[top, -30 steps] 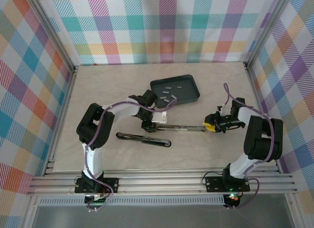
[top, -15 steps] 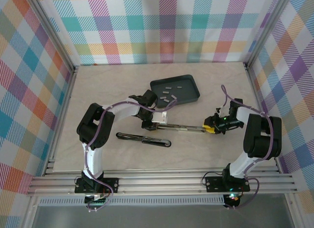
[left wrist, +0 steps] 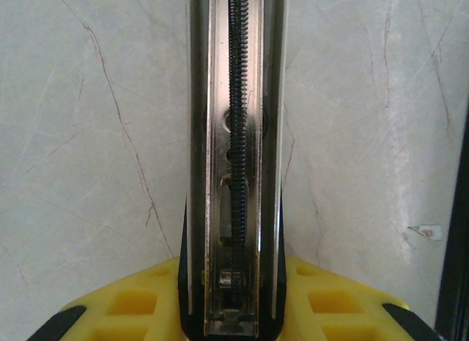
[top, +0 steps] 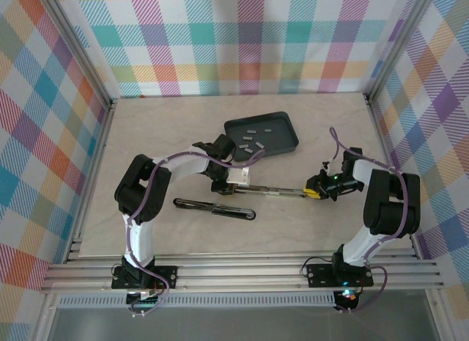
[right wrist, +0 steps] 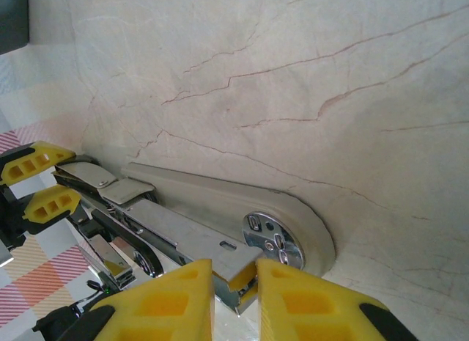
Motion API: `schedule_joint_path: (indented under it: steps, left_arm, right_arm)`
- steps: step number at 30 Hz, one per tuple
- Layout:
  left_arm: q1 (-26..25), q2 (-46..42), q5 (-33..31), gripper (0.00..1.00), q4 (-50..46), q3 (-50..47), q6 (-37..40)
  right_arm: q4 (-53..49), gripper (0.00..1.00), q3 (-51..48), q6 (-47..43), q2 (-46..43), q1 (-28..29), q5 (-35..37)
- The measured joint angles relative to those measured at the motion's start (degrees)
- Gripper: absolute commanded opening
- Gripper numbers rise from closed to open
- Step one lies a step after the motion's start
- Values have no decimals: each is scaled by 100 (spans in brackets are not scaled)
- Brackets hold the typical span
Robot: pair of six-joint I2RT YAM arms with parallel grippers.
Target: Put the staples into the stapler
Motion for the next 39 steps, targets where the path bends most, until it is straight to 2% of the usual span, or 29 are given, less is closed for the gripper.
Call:
schedule_joint_path:
  steps: [20,39]
  left_arm:
    - [-74,-667,-442,30,-1246,466,66]
    - [-461,-881,-1049,30,-2312,1261,85]
  right_arm:
    - [142,15,13,57,83,492,131]
    - [334,16,52,428,66,1091,208]
